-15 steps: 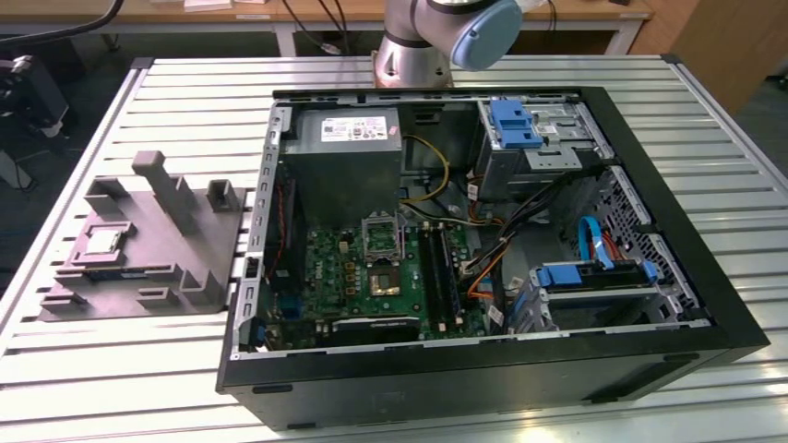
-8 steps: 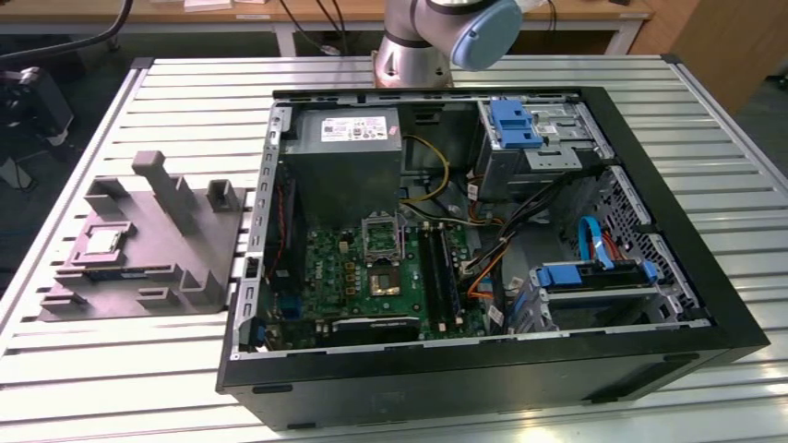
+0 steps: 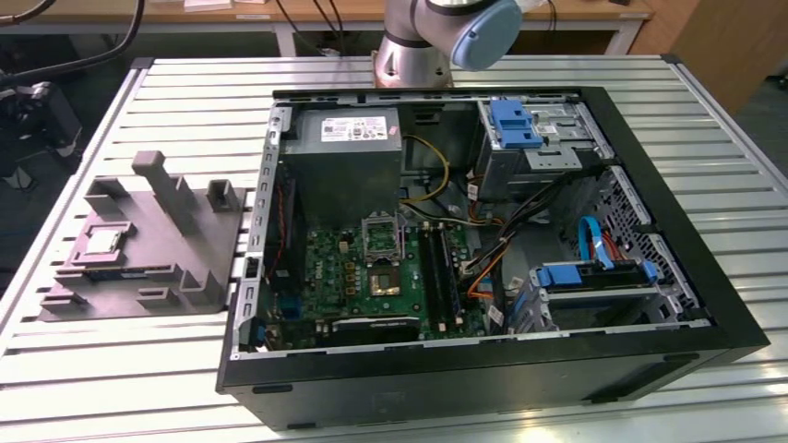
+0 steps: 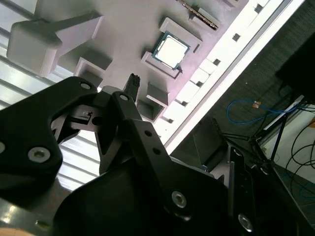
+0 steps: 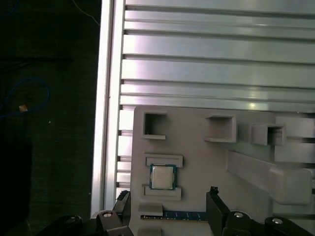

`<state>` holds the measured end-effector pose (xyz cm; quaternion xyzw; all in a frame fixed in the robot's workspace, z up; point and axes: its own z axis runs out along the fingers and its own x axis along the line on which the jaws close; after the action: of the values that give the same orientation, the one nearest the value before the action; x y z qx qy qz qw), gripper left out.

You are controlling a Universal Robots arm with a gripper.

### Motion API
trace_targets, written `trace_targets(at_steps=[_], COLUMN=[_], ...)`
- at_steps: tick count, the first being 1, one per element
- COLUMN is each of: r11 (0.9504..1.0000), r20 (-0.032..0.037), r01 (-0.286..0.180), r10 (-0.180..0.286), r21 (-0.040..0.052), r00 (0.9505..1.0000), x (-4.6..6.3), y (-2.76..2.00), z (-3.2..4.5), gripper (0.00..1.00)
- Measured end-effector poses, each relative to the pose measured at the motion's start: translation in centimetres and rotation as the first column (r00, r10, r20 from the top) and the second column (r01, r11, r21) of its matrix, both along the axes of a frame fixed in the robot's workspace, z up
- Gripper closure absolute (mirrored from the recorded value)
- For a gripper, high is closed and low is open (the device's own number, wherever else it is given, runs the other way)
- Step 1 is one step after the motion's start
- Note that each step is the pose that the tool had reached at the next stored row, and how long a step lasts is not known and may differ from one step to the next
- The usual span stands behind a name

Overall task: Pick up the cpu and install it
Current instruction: 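Pick up the cpu and move it towards the insertion slot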

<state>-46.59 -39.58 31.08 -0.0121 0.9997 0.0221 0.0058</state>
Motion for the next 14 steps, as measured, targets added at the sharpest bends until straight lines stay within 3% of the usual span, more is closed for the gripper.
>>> trace_targets(at_steps=[14], r11=[1.0000], r20=[-0.0047], r01=[0.002], r10=[-0.002], r21=[0.0000], r00=[1.0000], x=[0.0], y=[-0.09], z=[-2.54], gripper=[0.29])
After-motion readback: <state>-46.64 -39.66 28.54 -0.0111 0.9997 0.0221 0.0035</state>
